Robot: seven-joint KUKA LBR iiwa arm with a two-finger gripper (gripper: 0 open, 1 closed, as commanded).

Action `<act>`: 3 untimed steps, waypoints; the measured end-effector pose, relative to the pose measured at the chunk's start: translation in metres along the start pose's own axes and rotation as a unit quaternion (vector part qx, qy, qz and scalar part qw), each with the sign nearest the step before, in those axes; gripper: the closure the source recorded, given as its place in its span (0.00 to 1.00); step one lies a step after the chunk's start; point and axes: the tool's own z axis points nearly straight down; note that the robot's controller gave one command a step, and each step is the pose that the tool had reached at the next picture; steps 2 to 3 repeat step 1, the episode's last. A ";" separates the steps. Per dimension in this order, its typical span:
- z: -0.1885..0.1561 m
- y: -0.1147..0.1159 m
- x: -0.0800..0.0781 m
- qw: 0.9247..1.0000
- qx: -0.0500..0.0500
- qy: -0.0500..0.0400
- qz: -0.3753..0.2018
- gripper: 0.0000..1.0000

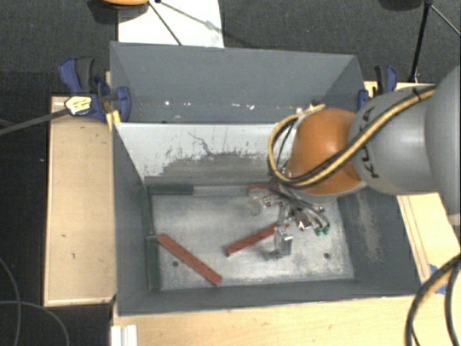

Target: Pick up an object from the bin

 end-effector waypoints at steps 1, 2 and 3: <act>0.011 0.018 0.006 1.000 0.000 0.000 -0.005 1.00; 0.011 0.018 0.006 1.000 0.000 0.000 -0.005 1.00; 0.011 0.018 0.006 1.000 0.000 0.000 -0.005 1.00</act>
Offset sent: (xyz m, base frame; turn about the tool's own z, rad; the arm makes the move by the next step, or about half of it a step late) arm 0.0000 0.0000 0.0000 0.0000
